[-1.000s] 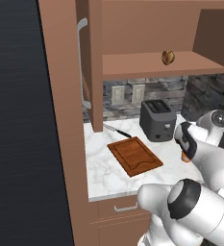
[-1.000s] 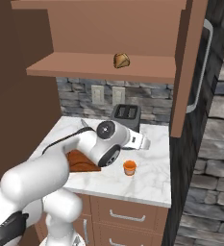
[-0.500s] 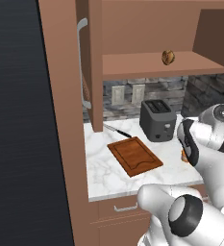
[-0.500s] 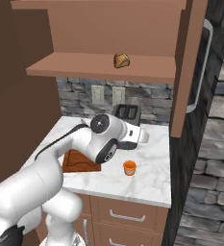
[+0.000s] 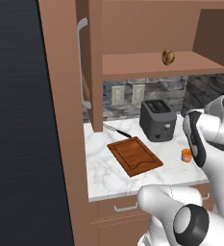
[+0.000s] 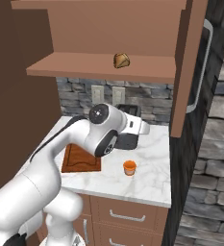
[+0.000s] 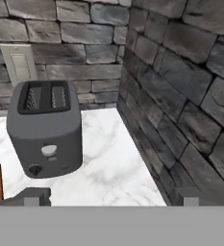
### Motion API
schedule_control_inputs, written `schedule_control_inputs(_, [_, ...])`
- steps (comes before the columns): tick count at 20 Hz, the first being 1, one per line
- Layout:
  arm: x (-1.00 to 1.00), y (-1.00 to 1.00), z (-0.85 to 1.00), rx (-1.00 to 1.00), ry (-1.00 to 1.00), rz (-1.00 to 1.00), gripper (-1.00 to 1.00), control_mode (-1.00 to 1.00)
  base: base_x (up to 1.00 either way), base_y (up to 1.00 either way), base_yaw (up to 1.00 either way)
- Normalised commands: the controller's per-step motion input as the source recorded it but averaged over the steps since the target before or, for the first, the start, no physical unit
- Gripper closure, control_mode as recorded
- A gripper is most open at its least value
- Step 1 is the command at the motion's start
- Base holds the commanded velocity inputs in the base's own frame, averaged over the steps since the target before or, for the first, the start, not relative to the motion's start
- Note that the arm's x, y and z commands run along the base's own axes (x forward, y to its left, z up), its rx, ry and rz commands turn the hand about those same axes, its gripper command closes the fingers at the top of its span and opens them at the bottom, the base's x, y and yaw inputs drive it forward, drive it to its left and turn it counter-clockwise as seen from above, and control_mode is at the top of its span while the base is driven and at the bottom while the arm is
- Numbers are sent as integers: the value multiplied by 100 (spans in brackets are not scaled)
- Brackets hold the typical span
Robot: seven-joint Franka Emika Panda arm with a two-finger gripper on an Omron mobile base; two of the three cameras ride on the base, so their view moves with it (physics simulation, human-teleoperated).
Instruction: Pick the bread, place it on the cutting board, pick the jam, place it on the counter, and close the cabinet.
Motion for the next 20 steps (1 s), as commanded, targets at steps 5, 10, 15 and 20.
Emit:
schedule_control_inputs(5, [-16, 1, 32, 0, -3, 0, -100, -100, 0, 0, 0])
schedule_control_inputs(10, [-7, 8, 37, 0, 0, 0, -100, -100, 0, 0, 0])
schedule_control_inputs(15, [0, 12, 38, 0, 0, 0, -100, -100, 0, 0, 0])
schedule_control_inputs(20, [-6, 8, 31, 0, 0, 0, -100, -100, 0, 0, 0])
